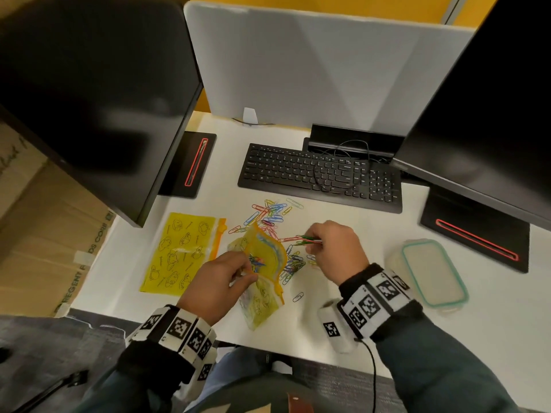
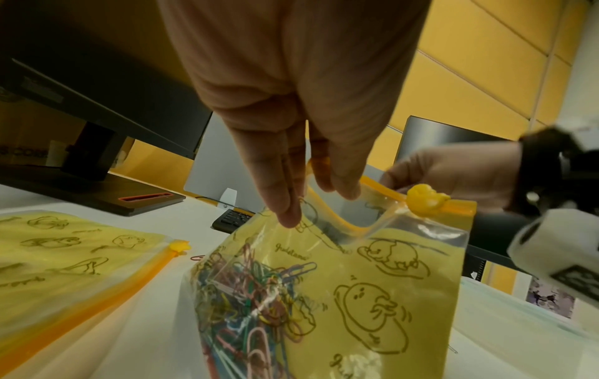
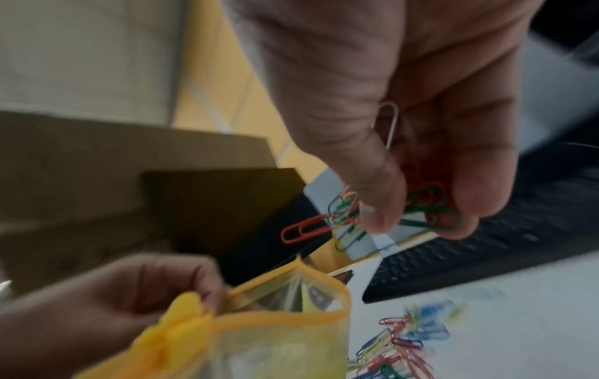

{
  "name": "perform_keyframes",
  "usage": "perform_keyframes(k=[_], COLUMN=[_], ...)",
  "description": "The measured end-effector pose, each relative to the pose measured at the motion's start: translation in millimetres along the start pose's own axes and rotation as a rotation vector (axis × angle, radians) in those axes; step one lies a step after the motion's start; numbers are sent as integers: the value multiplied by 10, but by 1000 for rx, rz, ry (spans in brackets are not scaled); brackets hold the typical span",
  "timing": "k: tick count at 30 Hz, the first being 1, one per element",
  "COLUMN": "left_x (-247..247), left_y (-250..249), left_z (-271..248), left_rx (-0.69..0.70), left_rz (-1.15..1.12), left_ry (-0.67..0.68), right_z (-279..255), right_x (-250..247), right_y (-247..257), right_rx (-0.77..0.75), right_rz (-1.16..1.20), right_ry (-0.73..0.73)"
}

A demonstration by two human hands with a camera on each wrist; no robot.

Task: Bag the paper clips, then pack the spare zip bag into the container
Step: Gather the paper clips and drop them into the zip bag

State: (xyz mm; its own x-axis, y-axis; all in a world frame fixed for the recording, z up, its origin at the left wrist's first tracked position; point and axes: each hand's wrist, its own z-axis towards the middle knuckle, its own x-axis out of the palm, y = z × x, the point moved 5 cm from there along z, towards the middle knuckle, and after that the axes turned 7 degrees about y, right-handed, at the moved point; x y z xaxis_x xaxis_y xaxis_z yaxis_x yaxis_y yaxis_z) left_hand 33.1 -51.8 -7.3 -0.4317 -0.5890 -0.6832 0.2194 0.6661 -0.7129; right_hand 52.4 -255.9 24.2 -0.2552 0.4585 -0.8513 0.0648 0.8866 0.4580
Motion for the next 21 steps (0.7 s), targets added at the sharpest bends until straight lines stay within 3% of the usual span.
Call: perform_keyframes(k=[5,7,9,12,14,15,18,21], left_x=[22,28,17,-34,-67,-80,-115,-132], left_y=[-39,-63,-73,-51,-25,-7,45,109], left_z=[26,28,24,-5,-31,-48,-104,-138], left_rx=[19,18,17,5,-19,-31,-64,-88], left_rz=[23,28,28,-9,-25,-32,-56,-69], left_ry=[8,13,10,-18,-38,-46,-58,-78], right_z=[14,30,59,121,134,119,-66,-180], right_x=[157,269,333,251,199,230,552,840], right_y=[598,735,763,476,65,-165,-644,-610], right_rx=[-194,-246,-275,-138,27,120,340,304], right_rz=[-384,-372,-210,181,277,238,50,-46], right_ry=[189,256,260,134,14,22,299,353])
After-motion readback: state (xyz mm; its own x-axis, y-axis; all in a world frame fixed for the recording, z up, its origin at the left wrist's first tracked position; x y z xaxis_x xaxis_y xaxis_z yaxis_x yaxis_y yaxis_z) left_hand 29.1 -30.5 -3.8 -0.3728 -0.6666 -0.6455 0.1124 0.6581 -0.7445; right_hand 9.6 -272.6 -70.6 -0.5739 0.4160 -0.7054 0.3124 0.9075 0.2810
